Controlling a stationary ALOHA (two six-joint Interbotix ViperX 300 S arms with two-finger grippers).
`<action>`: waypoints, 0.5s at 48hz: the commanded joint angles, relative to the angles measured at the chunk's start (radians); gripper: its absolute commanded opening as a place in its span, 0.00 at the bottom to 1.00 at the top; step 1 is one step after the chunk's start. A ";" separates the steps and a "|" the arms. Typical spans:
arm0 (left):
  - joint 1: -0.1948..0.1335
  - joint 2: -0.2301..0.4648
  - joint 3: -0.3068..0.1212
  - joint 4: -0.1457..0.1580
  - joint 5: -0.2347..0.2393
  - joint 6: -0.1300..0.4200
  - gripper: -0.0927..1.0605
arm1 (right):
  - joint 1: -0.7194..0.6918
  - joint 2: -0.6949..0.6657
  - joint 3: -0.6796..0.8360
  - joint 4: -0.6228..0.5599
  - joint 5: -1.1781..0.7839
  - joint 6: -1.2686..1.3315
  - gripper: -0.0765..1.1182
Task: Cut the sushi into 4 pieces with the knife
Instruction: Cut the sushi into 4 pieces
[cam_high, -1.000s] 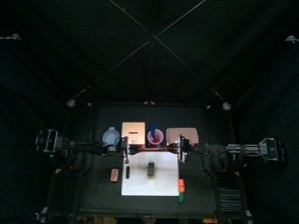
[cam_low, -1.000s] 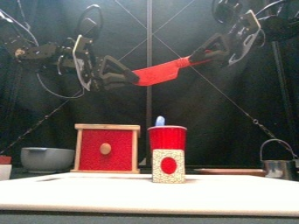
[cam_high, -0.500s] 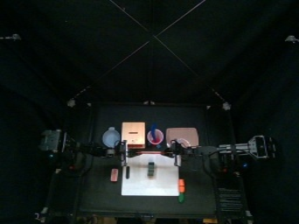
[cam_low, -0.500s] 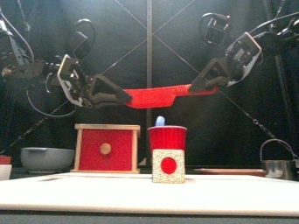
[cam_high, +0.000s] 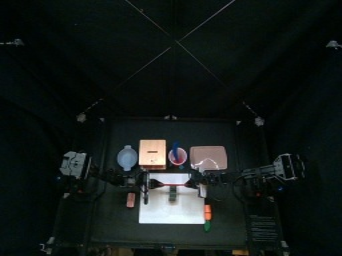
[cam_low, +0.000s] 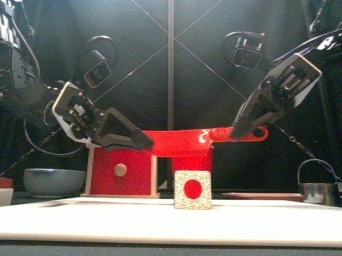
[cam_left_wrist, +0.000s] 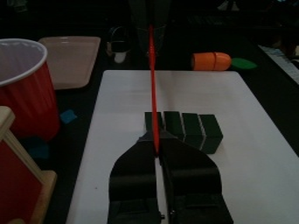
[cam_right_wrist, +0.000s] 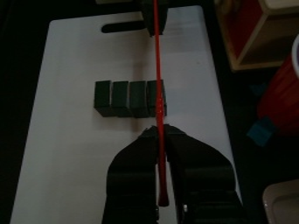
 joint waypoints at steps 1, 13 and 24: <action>-0.002 -0.006 -0.051 -0.018 -0.025 -0.002 0.26 | 0.008 0.011 -0.029 0.005 -0.012 0.000 0.13; -0.020 0.021 -0.055 -0.054 -0.021 -0.003 0.26 | 0.005 0.057 -0.034 0.008 -0.015 0.000 0.13; -0.034 0.077 -0.080 -0.086 0.003 -0.003 0.26 | 0.000 0.061 -0.037 0.008 -0.015 0.002 0.13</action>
